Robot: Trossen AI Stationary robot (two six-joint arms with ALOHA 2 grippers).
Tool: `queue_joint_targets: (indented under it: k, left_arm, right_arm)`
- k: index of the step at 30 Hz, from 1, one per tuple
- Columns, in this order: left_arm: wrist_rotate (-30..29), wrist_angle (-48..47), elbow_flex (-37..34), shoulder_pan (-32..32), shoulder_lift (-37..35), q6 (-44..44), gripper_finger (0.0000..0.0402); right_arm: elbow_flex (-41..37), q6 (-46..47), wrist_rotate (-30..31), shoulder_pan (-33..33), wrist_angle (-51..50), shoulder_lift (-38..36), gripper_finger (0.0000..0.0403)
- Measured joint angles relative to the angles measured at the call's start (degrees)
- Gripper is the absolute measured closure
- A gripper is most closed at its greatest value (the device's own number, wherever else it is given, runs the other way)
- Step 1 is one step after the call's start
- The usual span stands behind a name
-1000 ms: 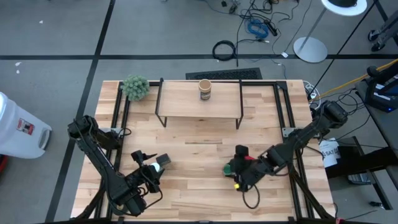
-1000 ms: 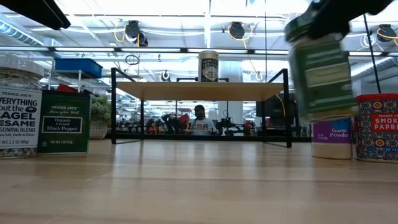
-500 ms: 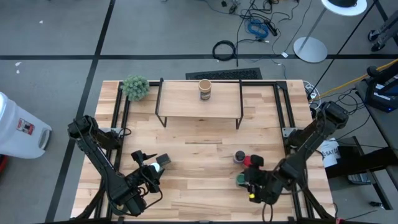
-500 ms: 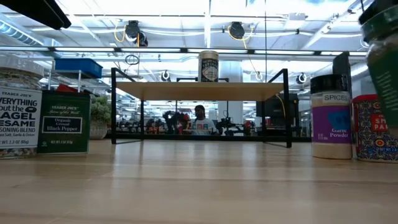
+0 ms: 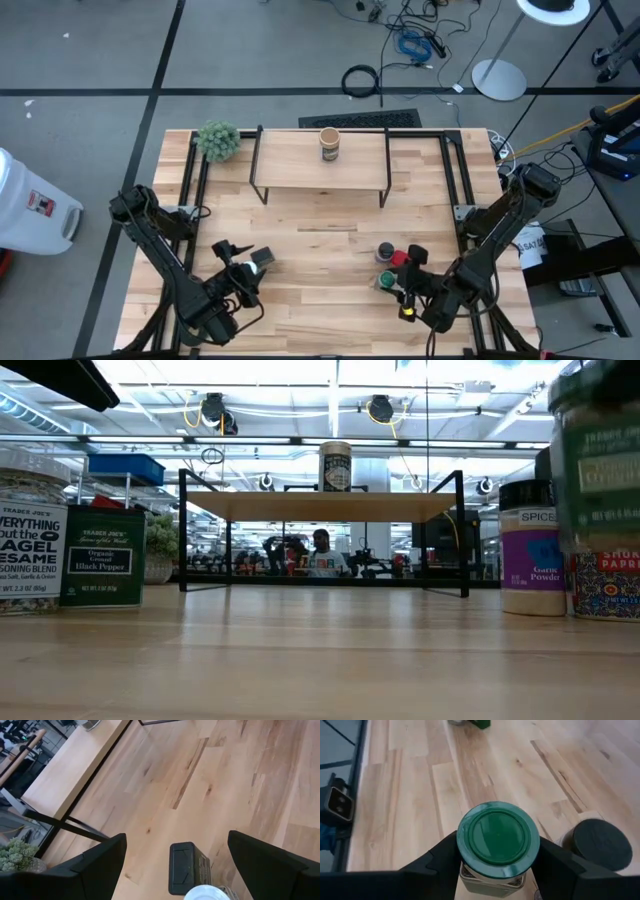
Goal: Shelf spices
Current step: Move the green seasoning bottle to the middle right of the table
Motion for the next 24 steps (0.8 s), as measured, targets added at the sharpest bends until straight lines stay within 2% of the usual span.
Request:
queue_joint_targets:
  k: [7,24]
  left_arm:
    - [-0.11,-0.02,0.0,0.0,0.0,0.15,0.0044]
    - [-0.33,-0.02,0.0,-0.04,0.0,0.13,0.0044]
  right_arm:
    - [-5.72,0.86,0.28,0.44,7.51,0.02,0.0206]
    - [-7.61,2.03,0.65,0.28,6.82,0.04,0.0206]
